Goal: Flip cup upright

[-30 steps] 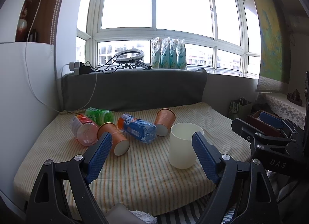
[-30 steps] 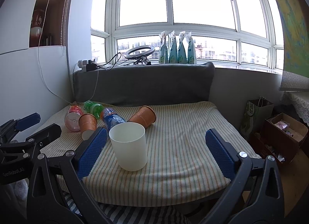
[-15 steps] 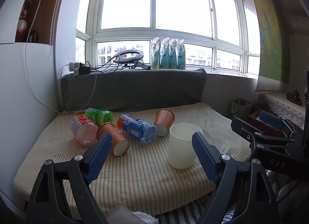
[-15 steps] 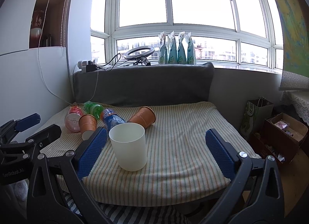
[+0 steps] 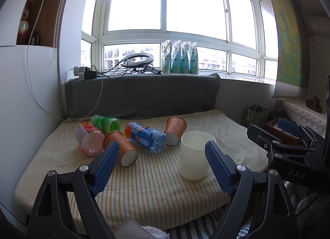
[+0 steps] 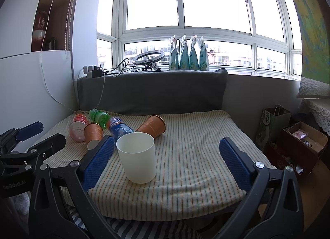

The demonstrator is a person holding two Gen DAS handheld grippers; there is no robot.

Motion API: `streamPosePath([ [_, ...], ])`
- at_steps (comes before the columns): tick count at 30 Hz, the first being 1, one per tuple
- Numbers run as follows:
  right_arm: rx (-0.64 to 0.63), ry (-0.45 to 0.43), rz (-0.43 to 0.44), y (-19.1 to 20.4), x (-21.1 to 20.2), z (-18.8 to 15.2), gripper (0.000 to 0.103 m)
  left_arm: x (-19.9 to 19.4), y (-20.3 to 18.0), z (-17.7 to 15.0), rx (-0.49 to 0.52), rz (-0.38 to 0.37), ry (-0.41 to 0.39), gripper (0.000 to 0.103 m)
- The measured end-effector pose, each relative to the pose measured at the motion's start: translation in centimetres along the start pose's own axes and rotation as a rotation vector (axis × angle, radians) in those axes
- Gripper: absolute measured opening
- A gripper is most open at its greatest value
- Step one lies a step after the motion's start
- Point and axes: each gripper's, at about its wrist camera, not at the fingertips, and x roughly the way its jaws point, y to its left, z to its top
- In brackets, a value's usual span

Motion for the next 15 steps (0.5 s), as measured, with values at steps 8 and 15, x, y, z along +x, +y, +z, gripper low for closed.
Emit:
streamPosePath([
  [8, 0.002, 0.001, 0.000, 0.00, -0.09, 0.08, 0.103, -0.11, 0.18, -0.01, -0.004, 0.002, -0.002, 0.085],
  [15, 0.000, 0.002, 0.002, 0.03, -0.06, 0.07, 0.103, -0.14, 0.13, 0.01, 0.000, 0.001, -0.002, 0.085],
])
